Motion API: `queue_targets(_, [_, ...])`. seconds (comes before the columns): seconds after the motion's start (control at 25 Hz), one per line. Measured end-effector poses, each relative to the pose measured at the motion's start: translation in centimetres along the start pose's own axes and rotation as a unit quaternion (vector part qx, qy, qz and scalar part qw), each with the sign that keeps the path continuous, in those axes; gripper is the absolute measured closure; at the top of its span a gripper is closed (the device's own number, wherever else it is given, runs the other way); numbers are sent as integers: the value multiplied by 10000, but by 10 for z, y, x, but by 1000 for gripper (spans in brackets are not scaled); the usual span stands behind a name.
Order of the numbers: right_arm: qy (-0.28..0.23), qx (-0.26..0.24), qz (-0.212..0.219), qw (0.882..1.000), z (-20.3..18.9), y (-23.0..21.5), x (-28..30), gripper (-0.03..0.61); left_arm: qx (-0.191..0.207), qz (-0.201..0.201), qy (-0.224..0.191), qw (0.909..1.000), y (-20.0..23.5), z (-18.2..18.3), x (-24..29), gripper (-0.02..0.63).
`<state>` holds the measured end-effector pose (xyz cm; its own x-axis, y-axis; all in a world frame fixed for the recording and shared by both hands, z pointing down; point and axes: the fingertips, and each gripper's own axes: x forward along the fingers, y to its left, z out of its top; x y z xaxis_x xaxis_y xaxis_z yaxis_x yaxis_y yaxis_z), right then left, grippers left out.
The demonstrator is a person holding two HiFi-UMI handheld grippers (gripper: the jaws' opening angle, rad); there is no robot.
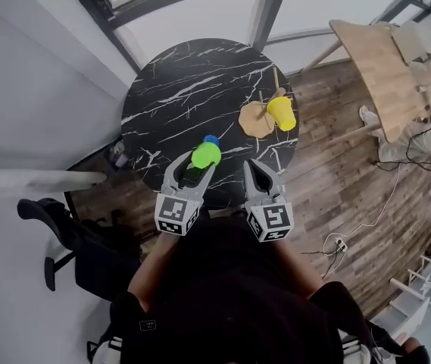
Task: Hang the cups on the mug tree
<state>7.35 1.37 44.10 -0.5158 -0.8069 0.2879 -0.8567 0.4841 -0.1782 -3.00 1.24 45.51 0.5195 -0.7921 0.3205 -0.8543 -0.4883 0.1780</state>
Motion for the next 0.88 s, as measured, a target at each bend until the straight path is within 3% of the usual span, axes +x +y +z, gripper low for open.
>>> queue_targets(0.48, [-263, 41, -26, 9996, 18, -57, -35, 581, 10, -34, -33, 10000, -47, 17, 47, 379])
queue_targets(0.68, [-375, 136, -51, 9992, 30, -74, -43, 581, 27, 50, -34, 10000, -45, 24, 63, 379])
queue_targets(0.88, [-375, 137, -292, 9988, 32, -79, -40, 581, 20, -130, -9, 9999, -33, 28, 85, 379])
